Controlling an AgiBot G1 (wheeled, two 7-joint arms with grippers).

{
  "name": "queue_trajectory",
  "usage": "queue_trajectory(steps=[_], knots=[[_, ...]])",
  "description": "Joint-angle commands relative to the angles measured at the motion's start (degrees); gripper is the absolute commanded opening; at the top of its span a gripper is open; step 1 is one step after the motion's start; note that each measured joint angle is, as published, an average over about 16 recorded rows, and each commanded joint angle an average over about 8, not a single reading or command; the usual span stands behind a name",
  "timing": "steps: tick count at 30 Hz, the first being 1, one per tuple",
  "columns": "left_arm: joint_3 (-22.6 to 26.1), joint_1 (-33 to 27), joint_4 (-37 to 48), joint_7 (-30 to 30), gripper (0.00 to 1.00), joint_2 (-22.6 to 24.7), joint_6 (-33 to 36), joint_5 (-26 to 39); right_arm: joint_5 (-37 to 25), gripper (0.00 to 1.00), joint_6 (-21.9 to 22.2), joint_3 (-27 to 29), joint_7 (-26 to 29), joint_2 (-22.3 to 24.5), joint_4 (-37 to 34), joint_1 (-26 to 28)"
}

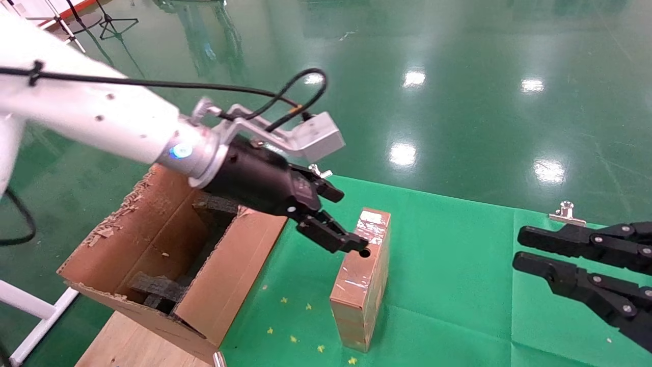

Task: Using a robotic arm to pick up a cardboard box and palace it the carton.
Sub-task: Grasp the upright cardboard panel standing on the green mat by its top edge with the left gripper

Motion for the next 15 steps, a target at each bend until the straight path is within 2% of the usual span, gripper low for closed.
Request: queue_trajectory(steps=[1,15], knots=[[1.7,-1.6,0.8,-3.0,1.00,1.5,0.4,0.9,0.0,0.00,0.0,0.0,0.0,0.0,0.0,0.0],[18.2,-9.4,7.5,-12.8,1.00,10.4,0.5,0.8,0.0,0.00,0.0,0.0,0.0,0.0,0.0,0.0]])
